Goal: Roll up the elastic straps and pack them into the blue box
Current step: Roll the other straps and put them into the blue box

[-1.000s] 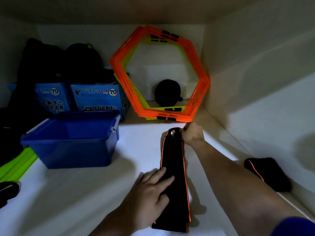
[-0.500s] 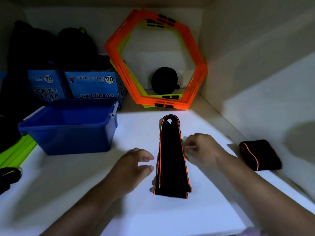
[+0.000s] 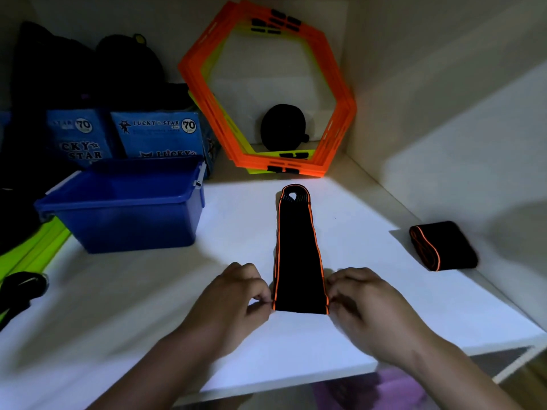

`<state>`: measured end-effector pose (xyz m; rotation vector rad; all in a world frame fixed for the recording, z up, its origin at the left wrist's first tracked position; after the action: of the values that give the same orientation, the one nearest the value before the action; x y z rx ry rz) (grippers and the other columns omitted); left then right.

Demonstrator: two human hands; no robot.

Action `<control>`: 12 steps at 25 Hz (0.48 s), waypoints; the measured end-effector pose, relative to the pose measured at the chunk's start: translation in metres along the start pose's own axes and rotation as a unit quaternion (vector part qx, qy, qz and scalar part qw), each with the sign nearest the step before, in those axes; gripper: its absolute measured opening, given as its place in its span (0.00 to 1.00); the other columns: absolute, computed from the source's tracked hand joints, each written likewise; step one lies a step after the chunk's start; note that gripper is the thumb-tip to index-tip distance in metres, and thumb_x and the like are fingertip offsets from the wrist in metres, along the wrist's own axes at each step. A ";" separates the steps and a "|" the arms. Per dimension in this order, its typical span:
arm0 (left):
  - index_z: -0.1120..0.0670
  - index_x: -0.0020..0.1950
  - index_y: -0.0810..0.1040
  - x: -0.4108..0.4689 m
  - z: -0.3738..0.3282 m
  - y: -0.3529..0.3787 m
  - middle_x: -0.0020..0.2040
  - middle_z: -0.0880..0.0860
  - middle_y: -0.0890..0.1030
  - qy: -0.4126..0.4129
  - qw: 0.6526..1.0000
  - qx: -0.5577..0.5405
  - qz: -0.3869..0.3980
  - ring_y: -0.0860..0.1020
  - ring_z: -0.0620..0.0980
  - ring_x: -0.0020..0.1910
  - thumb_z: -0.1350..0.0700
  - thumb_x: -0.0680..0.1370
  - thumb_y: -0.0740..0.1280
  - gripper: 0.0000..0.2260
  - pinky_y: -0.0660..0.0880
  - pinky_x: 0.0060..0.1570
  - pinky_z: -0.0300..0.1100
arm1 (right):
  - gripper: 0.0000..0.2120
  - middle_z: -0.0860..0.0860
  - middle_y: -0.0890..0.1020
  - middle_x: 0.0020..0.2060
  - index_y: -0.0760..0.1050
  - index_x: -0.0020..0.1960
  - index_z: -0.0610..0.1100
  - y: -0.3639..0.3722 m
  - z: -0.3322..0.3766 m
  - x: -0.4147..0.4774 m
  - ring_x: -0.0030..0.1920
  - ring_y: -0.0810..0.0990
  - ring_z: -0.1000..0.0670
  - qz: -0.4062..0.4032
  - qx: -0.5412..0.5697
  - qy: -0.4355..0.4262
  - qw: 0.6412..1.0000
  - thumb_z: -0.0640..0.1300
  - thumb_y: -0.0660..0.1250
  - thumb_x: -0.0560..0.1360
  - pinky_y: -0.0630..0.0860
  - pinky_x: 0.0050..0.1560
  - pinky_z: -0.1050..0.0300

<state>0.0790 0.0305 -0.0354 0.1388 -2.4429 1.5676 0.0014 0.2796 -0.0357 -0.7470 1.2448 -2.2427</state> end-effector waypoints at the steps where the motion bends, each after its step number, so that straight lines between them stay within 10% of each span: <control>1: 0.46 0.44 0.82 -0.001 -0.001 0.000 0.43 0.37 0.73 0.003 1.000 0.001 -0.005 0.71 0.39 0.50 0.50 0.77 0.70 0.03 0.64 0.44 0.28 | 0.06 0.62 0.80 0.47 0.78 0.43 0.53 0.001 -0.001 0.001 0.53 0.77 0.55 -0.002 -0.005 -0.002 1.000 0.50 0.62 0.72 0.78 0.52 0.55; 4: 0.42 0.54 0.79 -0.001 0.002 -0.001 0.53 0.35 0.73 -0.004 1.000 0.003 -0.016 0.71 0.36 0.58 0.47 0.75 0.70 0.09 0.68 0.52 0.30 | 0.09 0.62 0.80 0.49 0.79 0.49 0.55 -0.004 -0.004 0.000 0.55 0.78 0.56 -0.030 -0.002 0.000 1.000 0.53 0.65 0.70 0.77 0.54 0.58; 7: 0.44 0.79 0.64 0.008 0.007 -0.002 0.79 0.36 0.59 0.071 0.997 0.006 0.039 0.55 0.35 0.78 0.49 0.75 0.64 0.31 0.55 0.73 0.28 | 0.28 0.67 0.67 0.73 0.70 0.71 0.60 -0.008 -0.006 0.004 0.74 0.63 0.65 0.044 0.007 -0.047 0.998 0.59 0.67 0.71 0.64 0.71 0.67; 9: 0.48 0.82 0.59 0.018 0.006 -0.001 0.82 0.41 0.54 0.125 0.988 0.017 0.094 0.48 0.37 0.81 0.51 0.75 0.58 0.33 0.47 0.76 0.29 | 0.35 0.66 0.54 0.79 0.60 0.79 0.57 -0.005 -0.008 0.011 0.79 0.47 0.67 0.116 -0.021 -0.077 0.990 0.62 0.62 0.74 0.53 0.78 0.66; 12: 0.50 0.80 0.64 0.023 0.008 0.002 0.81 0.44 0.62 0.130 0.985 -0.002 0.115 0.58 0.39 0.80 0.48 0.76 0.55 0.31 0.51 0.75 0.28 | 0.34 0.62 0.60 0.79 0.61 0.79 0.55 -0.002 -0.013 0.018 0.79 0.53 0.65 0.114 -0.038 -0.086 0.989 0.62 0.61 0.76 0.55 0.78 0.63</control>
<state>0.0550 0.0249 -0.0345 -0.3399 -2.3208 1.5551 -0.0210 0.2771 -0.0360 -0.7665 1.2685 -1.9159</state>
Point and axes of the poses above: each hand's wrist, its own x-axis towards the middle knuckle, its own y-axis out of the palm, z = x × y, the point moved 1 cm from there along x, towards the middle knuckle
